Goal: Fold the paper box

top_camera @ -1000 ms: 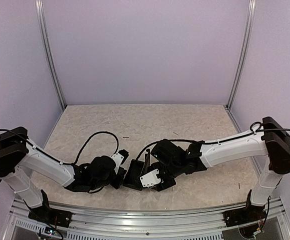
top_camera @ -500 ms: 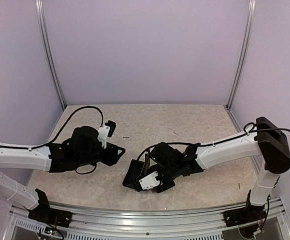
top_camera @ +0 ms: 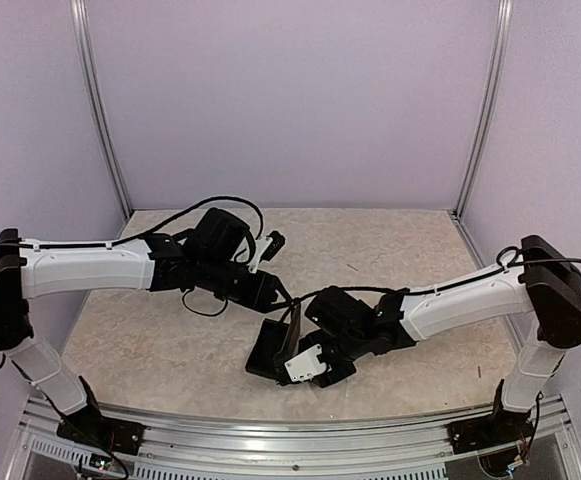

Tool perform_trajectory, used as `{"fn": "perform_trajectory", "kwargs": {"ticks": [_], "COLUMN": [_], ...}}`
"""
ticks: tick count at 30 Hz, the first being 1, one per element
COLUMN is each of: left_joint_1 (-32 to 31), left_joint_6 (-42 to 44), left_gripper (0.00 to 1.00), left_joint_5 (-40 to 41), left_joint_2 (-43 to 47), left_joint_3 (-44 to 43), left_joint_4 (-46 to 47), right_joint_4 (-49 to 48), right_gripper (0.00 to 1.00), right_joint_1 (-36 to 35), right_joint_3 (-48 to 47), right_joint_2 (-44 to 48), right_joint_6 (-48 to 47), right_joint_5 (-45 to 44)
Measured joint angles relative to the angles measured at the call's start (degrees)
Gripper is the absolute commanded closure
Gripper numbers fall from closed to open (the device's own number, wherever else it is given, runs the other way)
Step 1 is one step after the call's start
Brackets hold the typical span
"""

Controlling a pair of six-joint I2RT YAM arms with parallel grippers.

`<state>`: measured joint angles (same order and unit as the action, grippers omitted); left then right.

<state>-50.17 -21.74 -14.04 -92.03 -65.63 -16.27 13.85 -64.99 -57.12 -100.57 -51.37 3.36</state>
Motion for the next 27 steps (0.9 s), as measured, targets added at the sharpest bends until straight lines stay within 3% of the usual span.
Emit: {"fn": "perform_trajectory", "kwargs": {"ticks": [10,16,22,27], "left_joint_1": [-2.4,-3.5,-3.2,-0.9], "left_joint_6": [-0.9,-0.9,-1.0,-1.8], "left_gripper": [0.56,0.69,0.92,0.98], "left_joint_5": [-4.1,-3.0,-3.5,-5.3], "left_joint_2": [-0.8,-4.5,-6.8,-6.1], "left_joint_3": [-3.2,-6.8,-7.0,-4.5], "left_joint_4": [-5.3,-9.3,-10.7,-8.3], "right_joint_4": [-0.4,-0.4,-0.4,-0.4], "right_gripper": [0.44,0.44,0.44,0.44], "right_joint_1": [-0.3,-0.4,-0.6,-0.6], "right_joint_3": [0.2,0.2,0.2,0.3], "right_joint_2": [0.5,0.5,0.5,0.8], "right_joint_6": [-0.1,-0.2,-0.2,-0.2], "right_joint_5": [0.0,0.0,-0.1,-0.2]}}
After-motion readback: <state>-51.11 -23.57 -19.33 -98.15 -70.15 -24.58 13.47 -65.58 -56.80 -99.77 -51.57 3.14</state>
